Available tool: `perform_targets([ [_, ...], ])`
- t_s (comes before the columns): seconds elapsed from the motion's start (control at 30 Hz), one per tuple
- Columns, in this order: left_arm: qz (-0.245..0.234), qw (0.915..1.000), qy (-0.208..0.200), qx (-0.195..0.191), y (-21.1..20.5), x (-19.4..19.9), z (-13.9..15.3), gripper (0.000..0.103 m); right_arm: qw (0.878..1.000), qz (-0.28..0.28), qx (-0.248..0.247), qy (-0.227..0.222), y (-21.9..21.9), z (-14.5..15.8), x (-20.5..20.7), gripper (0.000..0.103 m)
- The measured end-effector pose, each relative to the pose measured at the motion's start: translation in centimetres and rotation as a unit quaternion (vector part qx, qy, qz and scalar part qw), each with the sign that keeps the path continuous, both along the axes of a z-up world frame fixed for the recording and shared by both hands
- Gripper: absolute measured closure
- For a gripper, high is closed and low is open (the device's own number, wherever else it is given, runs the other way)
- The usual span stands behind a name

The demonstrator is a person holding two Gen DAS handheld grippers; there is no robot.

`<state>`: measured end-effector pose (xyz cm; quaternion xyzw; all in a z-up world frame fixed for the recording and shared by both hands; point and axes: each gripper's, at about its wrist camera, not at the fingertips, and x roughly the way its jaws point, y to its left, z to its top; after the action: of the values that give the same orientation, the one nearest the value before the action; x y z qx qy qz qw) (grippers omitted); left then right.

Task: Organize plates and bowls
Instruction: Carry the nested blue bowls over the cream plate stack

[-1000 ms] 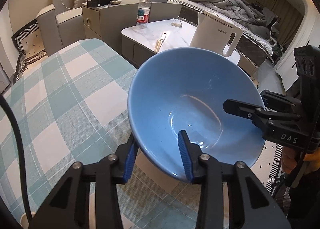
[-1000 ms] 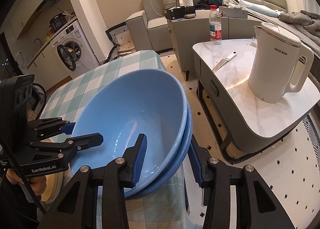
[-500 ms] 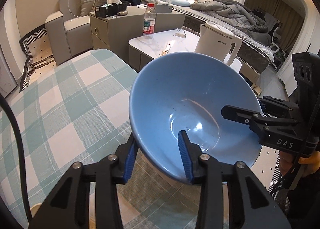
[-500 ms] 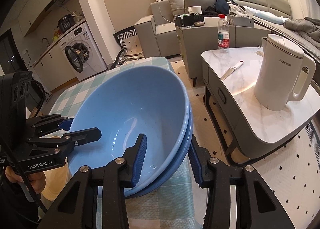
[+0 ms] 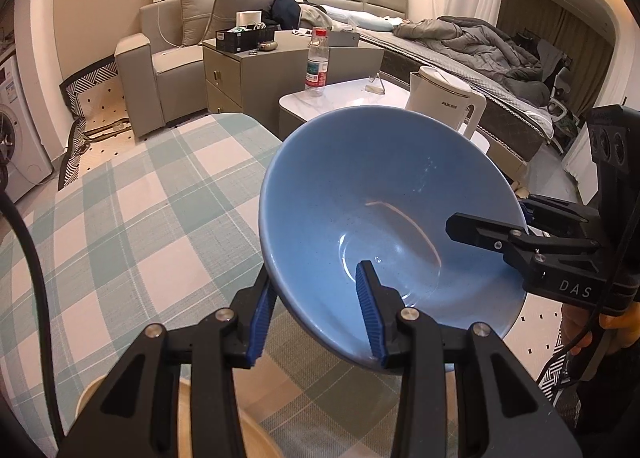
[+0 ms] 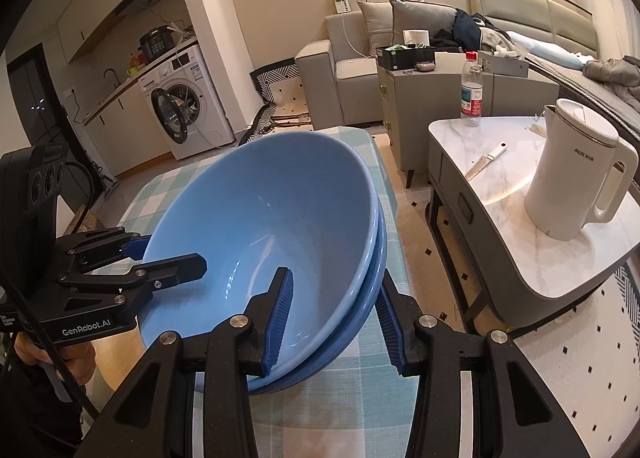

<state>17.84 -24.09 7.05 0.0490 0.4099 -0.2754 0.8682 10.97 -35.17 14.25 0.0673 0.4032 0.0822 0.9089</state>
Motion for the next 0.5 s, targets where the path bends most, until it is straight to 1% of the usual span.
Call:
perform_targets([
  [0.5, 0.048, 0.9985, -0.024, -0.012, 5.2, -3.3, 1.6, 0.064, 0.999, 0.044, -0.002, -0.018, 5.9, 1.7, -1.9, 0.06],
])
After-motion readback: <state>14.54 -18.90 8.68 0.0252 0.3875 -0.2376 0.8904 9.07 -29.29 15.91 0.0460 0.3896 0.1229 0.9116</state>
